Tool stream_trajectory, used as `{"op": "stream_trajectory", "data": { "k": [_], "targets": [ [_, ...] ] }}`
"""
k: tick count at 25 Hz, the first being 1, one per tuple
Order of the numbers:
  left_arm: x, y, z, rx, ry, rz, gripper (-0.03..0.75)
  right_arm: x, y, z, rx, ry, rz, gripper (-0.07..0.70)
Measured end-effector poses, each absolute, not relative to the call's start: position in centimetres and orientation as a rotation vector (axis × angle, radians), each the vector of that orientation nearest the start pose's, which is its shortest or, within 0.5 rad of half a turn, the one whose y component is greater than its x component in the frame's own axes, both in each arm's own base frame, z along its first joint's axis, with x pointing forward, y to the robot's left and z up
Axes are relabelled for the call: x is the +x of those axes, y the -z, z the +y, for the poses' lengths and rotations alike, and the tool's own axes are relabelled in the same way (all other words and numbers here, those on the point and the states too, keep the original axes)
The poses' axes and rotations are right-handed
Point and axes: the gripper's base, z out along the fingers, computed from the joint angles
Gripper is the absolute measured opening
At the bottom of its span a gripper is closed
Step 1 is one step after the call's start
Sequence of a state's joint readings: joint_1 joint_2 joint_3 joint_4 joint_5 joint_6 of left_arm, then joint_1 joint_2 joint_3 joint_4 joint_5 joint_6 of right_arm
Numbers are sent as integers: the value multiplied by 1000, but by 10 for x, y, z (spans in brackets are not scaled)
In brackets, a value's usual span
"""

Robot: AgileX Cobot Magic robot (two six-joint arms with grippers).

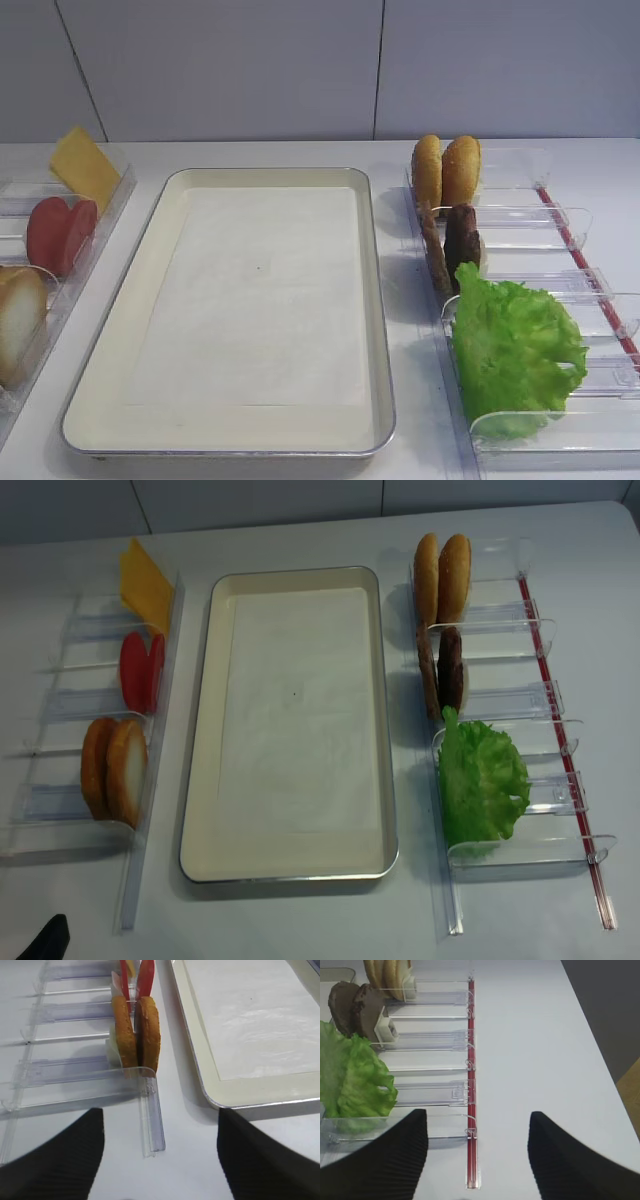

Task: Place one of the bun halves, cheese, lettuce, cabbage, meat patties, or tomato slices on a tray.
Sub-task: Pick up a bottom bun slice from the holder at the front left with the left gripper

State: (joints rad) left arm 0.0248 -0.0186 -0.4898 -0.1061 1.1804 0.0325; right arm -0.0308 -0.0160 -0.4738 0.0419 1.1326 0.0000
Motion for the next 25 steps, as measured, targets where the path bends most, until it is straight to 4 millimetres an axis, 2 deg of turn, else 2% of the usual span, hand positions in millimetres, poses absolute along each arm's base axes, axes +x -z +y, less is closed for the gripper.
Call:
{"op": "stream_trajectory", "data": {
  "k": [25],
  "targets": [
    [-12,-265,-9,22,96,2152,415,-7,-264,4,35,-33,2126,459]
  ]
}}
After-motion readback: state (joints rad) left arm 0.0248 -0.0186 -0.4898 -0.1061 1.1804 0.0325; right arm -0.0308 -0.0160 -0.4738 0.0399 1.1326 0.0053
